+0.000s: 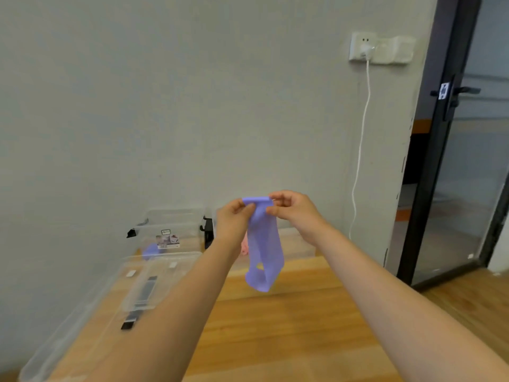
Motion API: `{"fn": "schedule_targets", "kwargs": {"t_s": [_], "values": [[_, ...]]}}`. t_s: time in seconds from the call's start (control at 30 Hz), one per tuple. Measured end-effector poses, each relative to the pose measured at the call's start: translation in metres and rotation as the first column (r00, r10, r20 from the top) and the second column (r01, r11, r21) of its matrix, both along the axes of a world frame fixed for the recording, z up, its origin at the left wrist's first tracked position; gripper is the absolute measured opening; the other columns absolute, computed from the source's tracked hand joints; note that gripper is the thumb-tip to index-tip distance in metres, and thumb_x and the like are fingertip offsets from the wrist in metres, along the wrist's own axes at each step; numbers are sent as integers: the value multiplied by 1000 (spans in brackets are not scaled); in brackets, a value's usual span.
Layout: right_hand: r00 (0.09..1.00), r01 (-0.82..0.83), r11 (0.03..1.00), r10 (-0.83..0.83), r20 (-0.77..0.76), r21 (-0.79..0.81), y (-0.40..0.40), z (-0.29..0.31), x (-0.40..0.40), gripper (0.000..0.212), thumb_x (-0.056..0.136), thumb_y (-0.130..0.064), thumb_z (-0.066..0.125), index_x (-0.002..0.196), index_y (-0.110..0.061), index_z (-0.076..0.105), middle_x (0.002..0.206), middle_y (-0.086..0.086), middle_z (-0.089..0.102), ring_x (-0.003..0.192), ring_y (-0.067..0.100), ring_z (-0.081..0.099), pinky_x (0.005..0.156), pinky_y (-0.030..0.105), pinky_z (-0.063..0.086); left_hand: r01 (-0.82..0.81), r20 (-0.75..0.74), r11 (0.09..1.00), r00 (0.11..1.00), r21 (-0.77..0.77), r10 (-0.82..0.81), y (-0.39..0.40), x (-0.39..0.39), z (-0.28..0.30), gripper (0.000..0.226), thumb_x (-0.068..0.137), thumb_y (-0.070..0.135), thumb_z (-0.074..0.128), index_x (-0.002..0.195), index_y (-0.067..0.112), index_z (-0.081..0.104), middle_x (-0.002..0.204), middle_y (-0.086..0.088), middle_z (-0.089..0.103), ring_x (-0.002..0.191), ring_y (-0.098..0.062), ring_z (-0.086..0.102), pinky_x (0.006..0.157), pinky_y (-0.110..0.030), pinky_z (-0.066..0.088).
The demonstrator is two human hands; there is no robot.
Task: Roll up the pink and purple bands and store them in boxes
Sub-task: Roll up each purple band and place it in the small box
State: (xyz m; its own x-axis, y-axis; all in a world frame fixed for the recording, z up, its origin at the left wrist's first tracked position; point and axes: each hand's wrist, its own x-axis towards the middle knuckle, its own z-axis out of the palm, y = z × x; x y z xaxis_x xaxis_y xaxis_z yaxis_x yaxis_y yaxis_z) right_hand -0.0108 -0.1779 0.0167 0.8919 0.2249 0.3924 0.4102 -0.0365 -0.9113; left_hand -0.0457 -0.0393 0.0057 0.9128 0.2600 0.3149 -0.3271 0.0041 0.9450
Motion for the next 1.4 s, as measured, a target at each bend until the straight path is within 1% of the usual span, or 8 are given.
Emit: {"fn": "schedule_targets", "kwargs": {"t_s": [0.17,0.27,0.4,0.7,0.9,1.07,1.23,1.4], "values": [[987,-105,937,56,-154,-333,4,-39,-11,22,81,0,64,103,2,64,90,4,64,78,9,59,70,17,47,44,-37,999,998,-23,-44,0,7,0,19,90,0,52,81,14,61,77,-3,60,75,-18,54,68,-27,45],[987,3,981,-34,-156,-194,7,-60,-13,13,82,3,62,91,12,62,80,5,59,65,3,55,65,16,44,14,-33,999,999,-47,-16,7,8,-5,19,91,-2,49,86,11,62,80,-3,62,77,-17,56,70,-26,46],[977,-72,996,60,-204,-52,10,-58,-20,16,84,-3,63,98,-11,64,88,-4,67,74,0,62,62,11,48,136,-40,986,989,-96,-140,15,6,-11,27,94,-4,40,84,9,62,84,-6,63,79,-17,58,74,-29,47],[964,265,955,-262,38,-136,22,-27,5,13,80,5,62,78,-8,61,67,-4,55,62,5,49,57,14,40,1,-145,995,989,95,13,15,24,-7,11,88,-1,57,96,1,64,80,-3,60,84,-19,55,59,-14,45],[942,301,939,-266,207,-165,20,-14,7,16,77,4,66,75,-12,64,67,-5,58,65,7,54,57,9,39,-121,79,963,991,241,105,16,18,3,12,86,-1,58,87,8,66,80,-1,62,73,-11,56,53,-6,42],[945,259,842,-119,305,-474,-3,-95,-53,13,76,0,65,76,-12,68,74,-2,64,69,4,57,61,11,36,-76,113,805,993,588,11,20,-44,-86,15,81,2,62,80,14,69,78,12,62,77,5,56,70,-9,42],[979,43,624,129,158,-780,-30,-208,-124,31,70,-20,48,92,-21,69,98,-5,66,99,13,56,84,23,39,259,-118,543,953,799,-281,20,-131,-193,19,67,24,60,85,24,67,89,11,67,83,0,57,71,-11,39],[973,116,649,76,216,-752,-45,-219,-151,52,68,-28,32,105,-23,69,116,-9,63,110,7,52,94,19,34,140,-41,643,985,753,-167,20,-139,-193,38,77,43,47,99,19,66,100,4,67,92,-8,60,80,-11,37]]}}
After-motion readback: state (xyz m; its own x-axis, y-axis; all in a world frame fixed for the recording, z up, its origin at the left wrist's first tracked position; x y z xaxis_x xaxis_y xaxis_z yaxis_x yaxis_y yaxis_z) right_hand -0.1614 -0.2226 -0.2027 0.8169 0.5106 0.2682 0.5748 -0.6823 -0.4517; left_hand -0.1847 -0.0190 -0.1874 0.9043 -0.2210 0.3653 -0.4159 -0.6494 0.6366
